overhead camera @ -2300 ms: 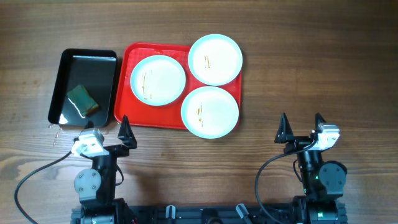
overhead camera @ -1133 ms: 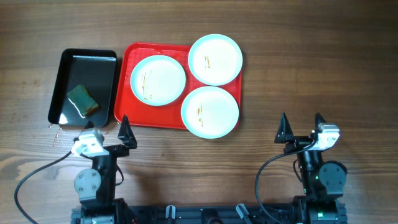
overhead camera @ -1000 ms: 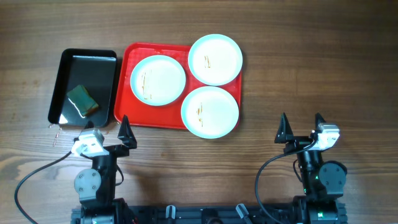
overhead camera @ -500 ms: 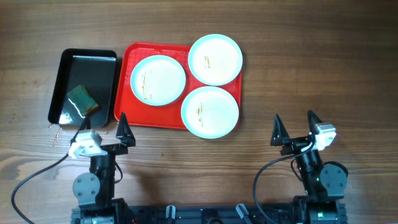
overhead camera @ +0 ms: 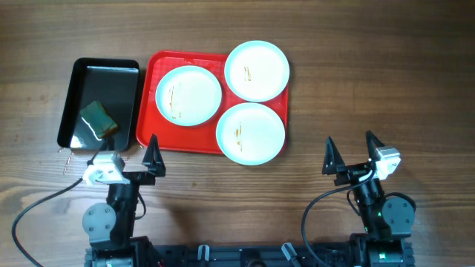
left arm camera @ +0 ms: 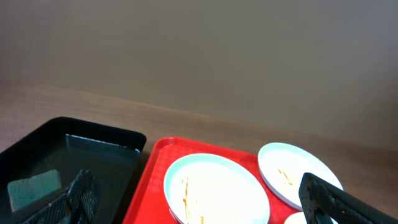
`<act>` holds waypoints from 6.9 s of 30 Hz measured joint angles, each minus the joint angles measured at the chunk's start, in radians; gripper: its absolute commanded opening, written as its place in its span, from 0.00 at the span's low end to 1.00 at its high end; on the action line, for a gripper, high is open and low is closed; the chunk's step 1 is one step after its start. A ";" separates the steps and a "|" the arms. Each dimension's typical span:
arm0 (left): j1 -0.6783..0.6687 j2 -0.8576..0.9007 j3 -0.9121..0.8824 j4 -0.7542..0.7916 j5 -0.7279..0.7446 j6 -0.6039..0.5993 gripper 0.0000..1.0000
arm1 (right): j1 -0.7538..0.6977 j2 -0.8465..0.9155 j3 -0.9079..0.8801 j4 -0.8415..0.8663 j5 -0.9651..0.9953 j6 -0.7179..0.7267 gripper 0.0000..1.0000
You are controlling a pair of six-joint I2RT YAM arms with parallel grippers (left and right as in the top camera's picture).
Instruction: Clean dirty plates on tray and stack at the side
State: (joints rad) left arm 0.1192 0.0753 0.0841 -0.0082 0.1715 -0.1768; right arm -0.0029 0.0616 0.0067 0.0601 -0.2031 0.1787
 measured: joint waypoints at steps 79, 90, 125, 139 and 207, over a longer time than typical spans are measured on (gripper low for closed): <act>0.215 1.742 1.385 -1.077 -0.254 -0.391 0.90 | 0.592 2.258 1.726 -0.552 0.029 0.426 0.04; 0.216 1.991 1.385 -0.838 -0.261 -0.215 0.30 | 0.592 2.258 1.726 -0.552 0.029 0.426 0.04; -0.183 2.085 1.519 -0.936 0.024 0.154 0.04 | 0.592 2.259 1.728 -0.553 0.021 0.415 0.04; -0.211 2.089 1.507 -0.661 -0.168 -0.126 0.04 | 0.591 2.261 1.732 -0.533 0.002 0.416 0.04; -0.196 2.032 1.408 -0.863 0.128 0.014 0.04 | 0.597 2.279 1.737 -0.524 -0.058 0.422 0.04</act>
State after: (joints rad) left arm -0.0772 2.1075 1.4918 -0.8711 0.2993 -0.1631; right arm 0.5938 2.3402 1.7439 -0.4637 -0.2607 0.6003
